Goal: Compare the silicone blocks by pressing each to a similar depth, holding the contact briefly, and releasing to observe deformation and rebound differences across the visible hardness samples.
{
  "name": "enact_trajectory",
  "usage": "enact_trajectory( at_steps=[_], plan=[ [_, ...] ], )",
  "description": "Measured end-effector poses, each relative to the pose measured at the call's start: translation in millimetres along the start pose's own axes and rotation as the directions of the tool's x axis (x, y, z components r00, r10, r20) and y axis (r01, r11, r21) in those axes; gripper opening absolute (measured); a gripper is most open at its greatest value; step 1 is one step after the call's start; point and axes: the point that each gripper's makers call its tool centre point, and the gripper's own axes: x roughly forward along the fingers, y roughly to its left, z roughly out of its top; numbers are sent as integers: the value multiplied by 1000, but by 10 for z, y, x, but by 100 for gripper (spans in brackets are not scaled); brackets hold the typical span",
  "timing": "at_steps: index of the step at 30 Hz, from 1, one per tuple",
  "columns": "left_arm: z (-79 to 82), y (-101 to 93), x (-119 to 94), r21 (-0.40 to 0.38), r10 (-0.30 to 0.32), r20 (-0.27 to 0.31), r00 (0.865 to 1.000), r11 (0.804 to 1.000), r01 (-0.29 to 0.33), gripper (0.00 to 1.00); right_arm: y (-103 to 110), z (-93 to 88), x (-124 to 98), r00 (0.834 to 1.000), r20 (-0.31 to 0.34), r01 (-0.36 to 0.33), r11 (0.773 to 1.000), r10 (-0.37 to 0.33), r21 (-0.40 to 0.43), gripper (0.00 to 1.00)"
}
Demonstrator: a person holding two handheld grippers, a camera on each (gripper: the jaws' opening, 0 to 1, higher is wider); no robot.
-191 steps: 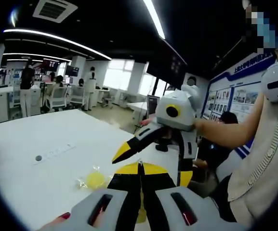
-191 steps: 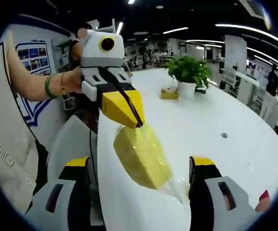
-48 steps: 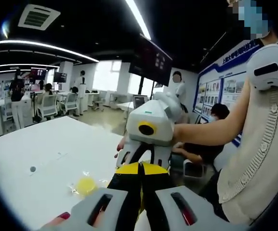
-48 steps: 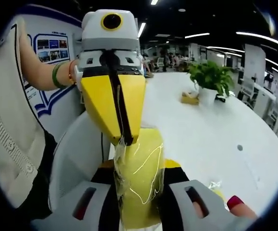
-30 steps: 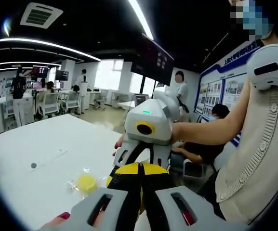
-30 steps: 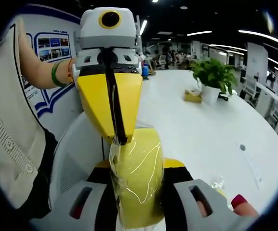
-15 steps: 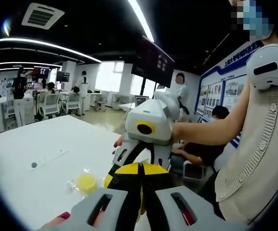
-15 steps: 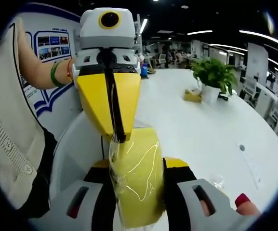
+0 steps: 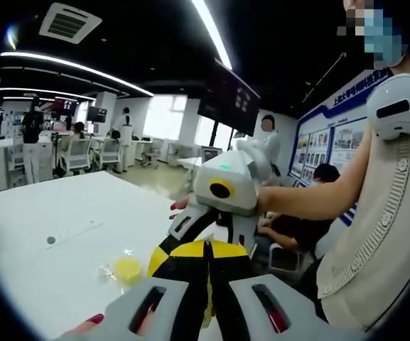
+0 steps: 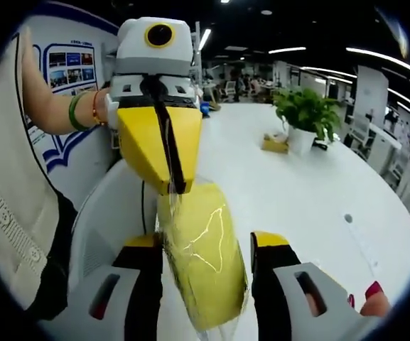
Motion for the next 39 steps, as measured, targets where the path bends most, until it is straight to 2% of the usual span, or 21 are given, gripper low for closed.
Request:
enact_trajectory(
  at_steps=[9,13,20,23,27,30,34,39],
  plan=[
    [-26,1,-85,-22,10,26,1000,1000,-10,0,37,94,-50,998,50,42,998,-44,36,59],
    [-46,24,-119,-31,18,32,999,999,-17,0,50,110,-90,995,78,61,996,-65,58,60],
    [-63,74,-179,-47,33,43,999,998,-31,0,40,144,-244,975,163,127,982,-149,136,68],
    [-70,111,-211,-54,39,45,998,998,-36,0,44,206,-344,960,211,150,973,-186,173,69],
    [-76,156,-244,-64,49,50,998,997,-46,0,53,346,-545,917,311,190,958,-252,216,71],
    [-115,197,-259,-61,60,35,998,996,-57,0,81,345,-653,902,337,195,952,-269,236,72],
    [-149,275,-290,-73,76,30,997,995,-73,0,104,366,-805,863,390,229,937,-320,264,79],
    [-210,402,-310,-90,105,20,994,991,-102,0,138,282,-958,836,401,267,917,-374,297,81]
  ],
)
